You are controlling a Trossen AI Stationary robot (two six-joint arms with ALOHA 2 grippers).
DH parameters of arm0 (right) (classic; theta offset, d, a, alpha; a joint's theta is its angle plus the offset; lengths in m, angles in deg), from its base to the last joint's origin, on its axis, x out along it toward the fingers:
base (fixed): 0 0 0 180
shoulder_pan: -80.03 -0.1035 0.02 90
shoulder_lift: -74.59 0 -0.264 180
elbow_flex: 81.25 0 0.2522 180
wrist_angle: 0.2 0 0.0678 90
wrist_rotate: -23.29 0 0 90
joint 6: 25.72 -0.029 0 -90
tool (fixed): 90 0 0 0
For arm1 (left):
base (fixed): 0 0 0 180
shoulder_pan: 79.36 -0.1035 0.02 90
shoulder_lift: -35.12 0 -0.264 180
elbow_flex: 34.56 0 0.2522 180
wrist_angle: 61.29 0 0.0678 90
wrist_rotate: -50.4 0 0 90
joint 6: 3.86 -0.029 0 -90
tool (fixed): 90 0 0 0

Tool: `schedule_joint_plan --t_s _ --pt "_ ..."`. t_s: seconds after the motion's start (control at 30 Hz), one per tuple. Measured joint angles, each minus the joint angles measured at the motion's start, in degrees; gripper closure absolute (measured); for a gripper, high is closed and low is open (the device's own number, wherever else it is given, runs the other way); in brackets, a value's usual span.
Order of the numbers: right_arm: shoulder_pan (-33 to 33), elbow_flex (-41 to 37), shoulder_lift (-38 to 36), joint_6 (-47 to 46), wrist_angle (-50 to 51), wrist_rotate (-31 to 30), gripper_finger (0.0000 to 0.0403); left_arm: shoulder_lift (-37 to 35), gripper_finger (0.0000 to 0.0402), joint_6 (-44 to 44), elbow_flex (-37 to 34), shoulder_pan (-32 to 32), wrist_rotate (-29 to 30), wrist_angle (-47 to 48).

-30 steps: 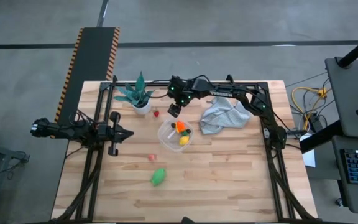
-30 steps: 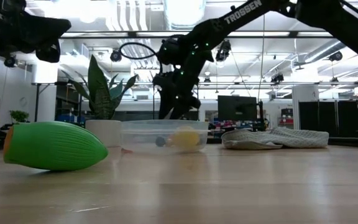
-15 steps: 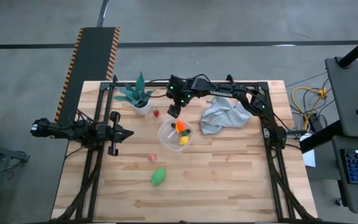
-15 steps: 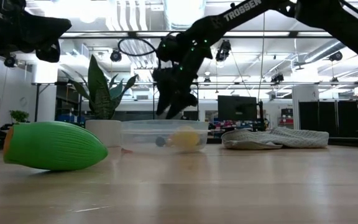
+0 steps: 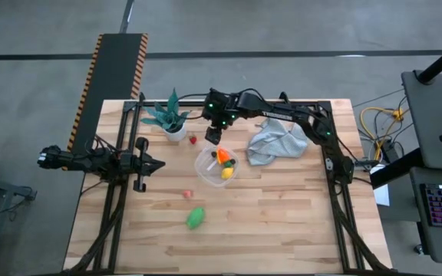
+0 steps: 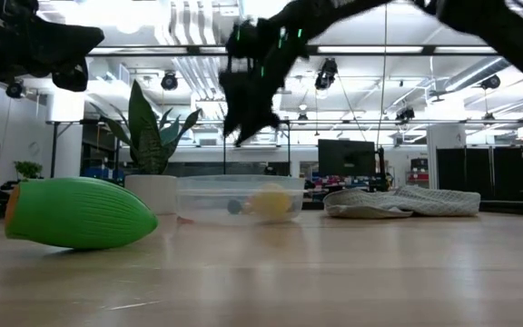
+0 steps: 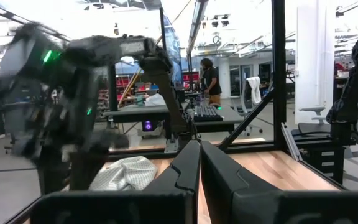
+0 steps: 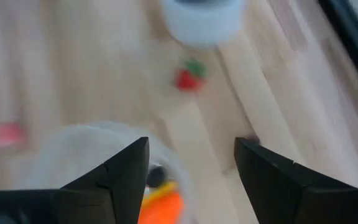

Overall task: Pick and placing Produce into tupperware
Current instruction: Put the pink peach into the transparent bin

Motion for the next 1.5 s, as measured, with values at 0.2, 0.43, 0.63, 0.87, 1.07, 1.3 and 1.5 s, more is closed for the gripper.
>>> schedule_joint_plan --t_s 0.2,0.43,0.63,0.87,1.07,1.3,1.5 --pt "-7.21 -1.87 -10.54 5.42 -0.99 -2.97 0.0188 0.00 0.0402 0.02 -0.01 0.00 0.00 0.02" --pt "-19.98 -16.92 -28.48 6.75 -8.41 -17.04 0.0220 0.00 0.0402 0.00 -0.01 0.00 0.02 -0.02" --pt "-27.34 -43.73 -47.19 5.78 -27.65 -18.59 0.0243 -0.02 0.0402 -3.49 -0.01 0.00 0.48 -0.55" --pt "-28.74 -73.28 -66.46 5.00 -50.91 -17.74 0.0257 -0.13 0.0402 -4.89 0.14 0.00 0.85 -1.46" --pt "-30.90 -90.58 -80.86 7.05 -65.76 -17.58 0.0265 -0.09 0.0402 -4.85 0.03 0.00 1.73 -1.42" --pt "-30.28 -103.72 -94.90 7.19 -72.00 -13.91 0.0277 -0.02 0.0402 -4.85 0.03 0.00 1.81 -1.40" --pt "-24.28 -107.81 -103.18 6.90 -70.04 -8.85 0.0289 0.00 0.0402 -4.46 0.01 0.00 1.95 -1.40"
